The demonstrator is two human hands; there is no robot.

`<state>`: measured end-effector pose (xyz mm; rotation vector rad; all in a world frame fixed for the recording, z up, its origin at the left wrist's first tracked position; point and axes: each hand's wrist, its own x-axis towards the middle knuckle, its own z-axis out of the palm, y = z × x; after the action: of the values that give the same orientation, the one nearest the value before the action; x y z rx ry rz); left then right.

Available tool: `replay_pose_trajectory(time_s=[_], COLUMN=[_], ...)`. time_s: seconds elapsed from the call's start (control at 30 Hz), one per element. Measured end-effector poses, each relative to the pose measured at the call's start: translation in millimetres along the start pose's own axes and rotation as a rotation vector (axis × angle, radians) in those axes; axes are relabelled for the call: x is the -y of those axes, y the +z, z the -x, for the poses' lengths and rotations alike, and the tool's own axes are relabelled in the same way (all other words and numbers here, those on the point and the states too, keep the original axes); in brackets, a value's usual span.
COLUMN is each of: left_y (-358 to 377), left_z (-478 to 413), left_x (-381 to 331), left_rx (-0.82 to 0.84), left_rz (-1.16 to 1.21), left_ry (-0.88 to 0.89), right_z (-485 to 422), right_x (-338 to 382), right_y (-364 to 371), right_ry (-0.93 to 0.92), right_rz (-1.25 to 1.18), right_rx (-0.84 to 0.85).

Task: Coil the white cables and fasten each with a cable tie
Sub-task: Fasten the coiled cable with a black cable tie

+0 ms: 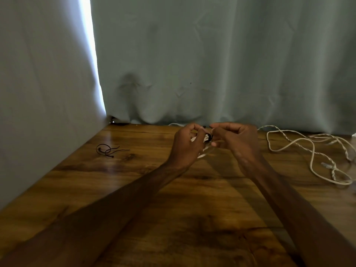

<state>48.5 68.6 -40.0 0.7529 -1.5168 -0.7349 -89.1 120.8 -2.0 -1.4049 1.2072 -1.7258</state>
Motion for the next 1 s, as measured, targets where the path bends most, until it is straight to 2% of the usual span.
replay_pose_trajectory(time_s=[0.13,0.4,1.0], left_y=[-4,-6,-6], left_z=[-2,-5,-1], left_x=[-1,2,0], left_rx=[0.031,0.162,0.108], left_rz=[0.091,0.131,0.051], left_ry=[-0.06,-0.033,0.032], right_z=[-2,-5,-4], right_x=[4,8,9], right_y=[-3,-11,-11], right_ry=[0.046,0.073,0.122], right_rz=[-0.031,-0.019,0.005], right_rx=[0.042,0.132,0.119])
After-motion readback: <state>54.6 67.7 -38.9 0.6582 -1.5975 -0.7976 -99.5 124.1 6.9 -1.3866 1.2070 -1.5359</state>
